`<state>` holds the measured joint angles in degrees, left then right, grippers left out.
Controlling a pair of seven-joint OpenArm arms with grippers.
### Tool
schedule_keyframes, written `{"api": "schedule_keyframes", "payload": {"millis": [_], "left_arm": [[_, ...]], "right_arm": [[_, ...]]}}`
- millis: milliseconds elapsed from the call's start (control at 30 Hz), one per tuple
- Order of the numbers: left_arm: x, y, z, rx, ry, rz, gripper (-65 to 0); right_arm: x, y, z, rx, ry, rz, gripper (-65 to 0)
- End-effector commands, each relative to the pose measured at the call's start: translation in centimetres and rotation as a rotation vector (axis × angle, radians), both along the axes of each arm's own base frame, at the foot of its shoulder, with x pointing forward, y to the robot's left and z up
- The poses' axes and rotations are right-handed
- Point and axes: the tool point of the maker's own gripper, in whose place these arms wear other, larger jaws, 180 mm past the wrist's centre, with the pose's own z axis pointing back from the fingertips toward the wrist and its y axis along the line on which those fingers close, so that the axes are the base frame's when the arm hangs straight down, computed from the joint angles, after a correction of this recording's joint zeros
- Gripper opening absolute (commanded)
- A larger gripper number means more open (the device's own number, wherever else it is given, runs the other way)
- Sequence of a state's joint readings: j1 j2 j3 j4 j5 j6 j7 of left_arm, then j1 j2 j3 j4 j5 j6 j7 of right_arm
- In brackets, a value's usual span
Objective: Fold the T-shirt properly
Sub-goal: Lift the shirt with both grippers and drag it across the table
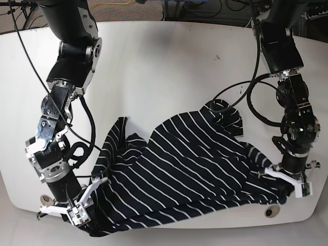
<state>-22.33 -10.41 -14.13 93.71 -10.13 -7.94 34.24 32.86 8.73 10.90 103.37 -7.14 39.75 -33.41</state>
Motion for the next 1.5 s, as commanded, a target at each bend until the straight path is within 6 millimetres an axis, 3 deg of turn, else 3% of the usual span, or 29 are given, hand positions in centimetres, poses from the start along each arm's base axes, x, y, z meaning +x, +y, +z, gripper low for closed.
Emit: {"api": "schedule_keyframes", "payload": {"millis": [0,367,467,600,800,867,967,1100,1300,1467], "left_arm": [[0.2,0.7,6.3,0.016,-0.142,0.021,-65.0],[-1.3,2.3,19.4,0.036,-0.365,0.071,-65.0],[-1.7,2.6,21.8,0.045,-0.406,0.08,-65.0],[-2.1,3.0,23.8,0.051,-0.432,0.088,-65.0],[-2.2,2.9,23.6,0.051,-0.394,0.088,-65.0],[-2.3,2.8,23.2,0.054,-0.378,0.088,-65.0],[-2.3,2.5,20.5,0.06,-0.309,0.083,-65.0],[-2.8,1.5,16.6,0.058,-0.227,0.045,-65.0],[-4.3,-0.2,8.9,0.013,-0.047,-0.038,-65.0],[-7.0,-0.3,1.8,-0.039,0.117,-0.061,-65.0]], "right_arm": [[0.6,-0.1,4.6,0.012,-0.11,0.012,-64.8],[2.5,-0.6,12.6,0.031,-0.228,0.005,-64.8],[2.5,-1.0,14.4,0.024,-0.242,-0.014,-64.8],[2.3,-1.7,15.9,0.015,-0.253,-0.037,-64.8],[1.5,-2.7,15.7,-0.018,-0.245,-0.079,-64.8],[1.2,-3.0,14.7,-0.032,-0.227,-0.092,-64.8],[0.5,-3.5,12.8,-0.06,-0.201,-0.112,-64.8],[-0.7,-3.5,8.9,-0.084,-0.144,-0.117,-64.8],[-3.0,-3.6,1.6,-0.103,-0.015,-0.125,-64.8],[-5.3,-3.6,-4.1,-0.084,0.102,-0.129,-64.8]]}}
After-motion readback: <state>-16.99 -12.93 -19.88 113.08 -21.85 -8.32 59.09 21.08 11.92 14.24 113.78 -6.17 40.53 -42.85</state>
